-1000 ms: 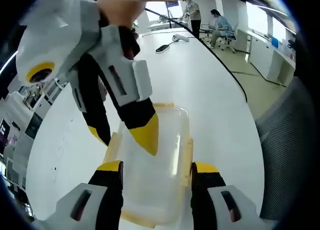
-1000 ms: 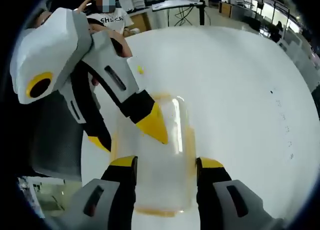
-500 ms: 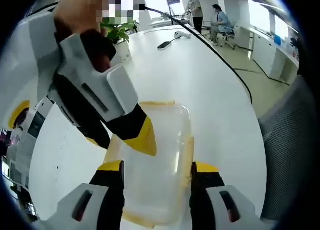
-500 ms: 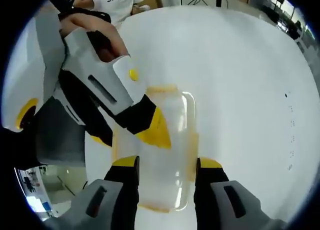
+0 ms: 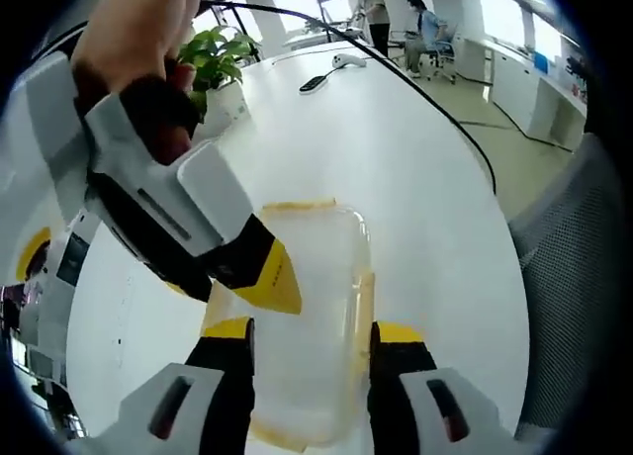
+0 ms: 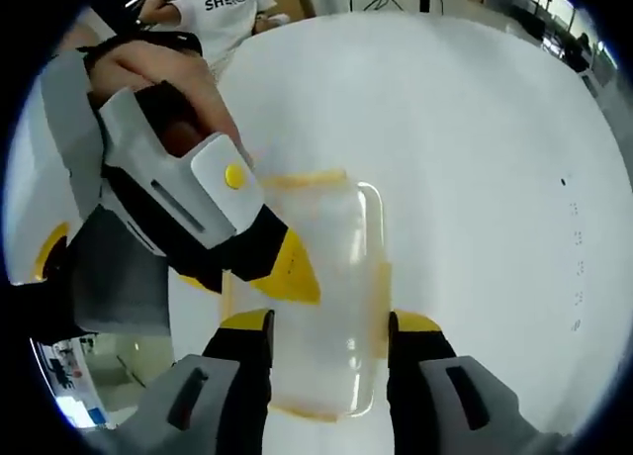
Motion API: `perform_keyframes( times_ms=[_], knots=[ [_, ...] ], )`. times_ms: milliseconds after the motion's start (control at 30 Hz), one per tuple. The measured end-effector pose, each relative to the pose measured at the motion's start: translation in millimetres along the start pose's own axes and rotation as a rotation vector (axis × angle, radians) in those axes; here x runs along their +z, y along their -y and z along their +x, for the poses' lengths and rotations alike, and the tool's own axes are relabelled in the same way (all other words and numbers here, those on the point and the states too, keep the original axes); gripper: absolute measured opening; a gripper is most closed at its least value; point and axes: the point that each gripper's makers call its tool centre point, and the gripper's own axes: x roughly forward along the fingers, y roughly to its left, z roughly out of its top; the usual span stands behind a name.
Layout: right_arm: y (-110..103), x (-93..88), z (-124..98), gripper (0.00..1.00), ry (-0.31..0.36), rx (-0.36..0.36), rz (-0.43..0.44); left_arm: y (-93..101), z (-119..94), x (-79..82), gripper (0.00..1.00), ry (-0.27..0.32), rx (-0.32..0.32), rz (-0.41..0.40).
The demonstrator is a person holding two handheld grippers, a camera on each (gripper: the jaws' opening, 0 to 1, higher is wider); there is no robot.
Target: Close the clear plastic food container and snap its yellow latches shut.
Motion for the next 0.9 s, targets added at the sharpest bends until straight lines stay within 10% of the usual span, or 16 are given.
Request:
perform_keyframes(
  times_ms=[467, 900],
  knots=[
    [0.9, -2.5, -4.5, 0.44, 0.055, -0.094, -0.052, 5.3, -2.4, 2.5, 0.48, -0.017, -0.053, 0.016],
    [8.6, -4.0, -22.0, 0.8, 0.172, -0.206, 0.0, 2.4, -8.4, 5.8, 0.76, -0.013, -0.067, -0.093]
  ],
)
